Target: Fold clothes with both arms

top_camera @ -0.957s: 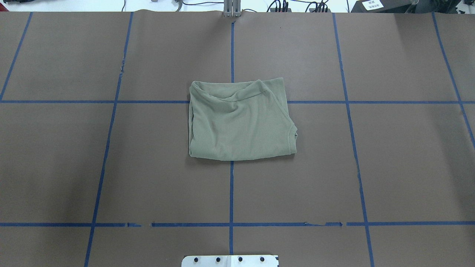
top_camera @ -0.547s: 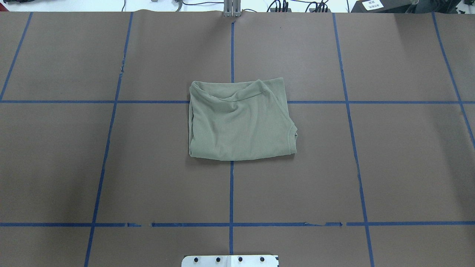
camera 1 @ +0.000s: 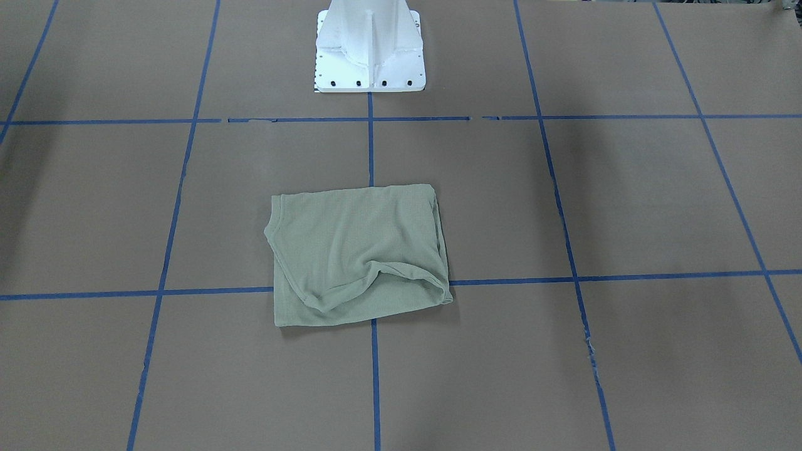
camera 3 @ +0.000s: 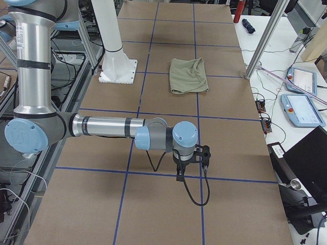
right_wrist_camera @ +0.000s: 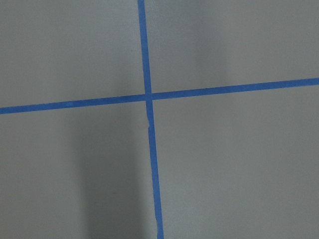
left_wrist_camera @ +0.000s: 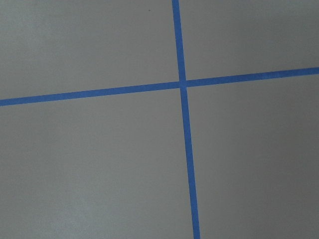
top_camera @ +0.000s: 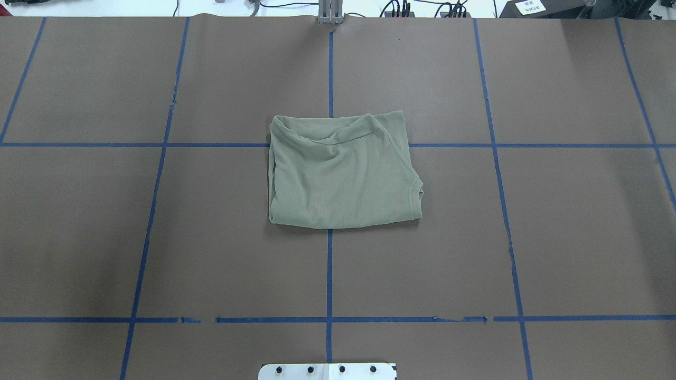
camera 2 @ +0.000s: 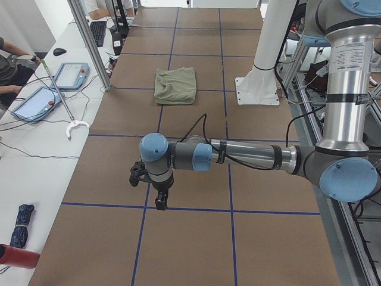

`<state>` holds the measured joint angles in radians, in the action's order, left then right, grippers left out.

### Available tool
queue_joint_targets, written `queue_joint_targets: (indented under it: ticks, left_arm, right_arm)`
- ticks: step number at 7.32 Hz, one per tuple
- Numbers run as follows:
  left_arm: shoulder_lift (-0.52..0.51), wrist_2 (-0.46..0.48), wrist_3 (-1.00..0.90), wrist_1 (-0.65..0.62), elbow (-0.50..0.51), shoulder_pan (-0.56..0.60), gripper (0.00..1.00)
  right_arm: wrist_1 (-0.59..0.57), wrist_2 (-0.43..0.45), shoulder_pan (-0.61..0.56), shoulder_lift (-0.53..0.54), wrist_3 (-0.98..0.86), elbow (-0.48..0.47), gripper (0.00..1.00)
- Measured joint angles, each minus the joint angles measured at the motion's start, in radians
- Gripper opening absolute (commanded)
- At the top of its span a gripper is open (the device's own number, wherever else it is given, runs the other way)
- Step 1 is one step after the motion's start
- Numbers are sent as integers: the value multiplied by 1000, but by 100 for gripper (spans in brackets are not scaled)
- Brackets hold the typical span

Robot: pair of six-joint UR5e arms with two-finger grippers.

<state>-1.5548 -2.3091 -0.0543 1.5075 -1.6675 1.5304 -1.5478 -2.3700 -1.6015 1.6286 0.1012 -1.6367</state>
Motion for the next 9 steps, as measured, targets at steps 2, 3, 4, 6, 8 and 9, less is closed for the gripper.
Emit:
queue_joint_targets:
  ticks: [2,3,4,6,8,9]
  left_arm:
    - [0,-19,24,-2,-1,0,100]
    - [0,-24,39,-2,-2,0,100]
    - [0,-26,46,-2,-3,0,100]
    - [1,-27,49,-1,-4,0,100]
    - [-1,-27,50,-2,-4,1,100]
    - [-2,-27,50,-2,-3,1,100]
  right_arm:
    - [0,0,0,-1,0,0,100]
    - [0,0,0,-1,0,0,100]
    - [0,0,0,-1,0,0,100]
    - [0,1,0,0,-1,0,100]
    - [0,0,0,1,0,0,100]
    - [0,-1,0,2,0,0,100]
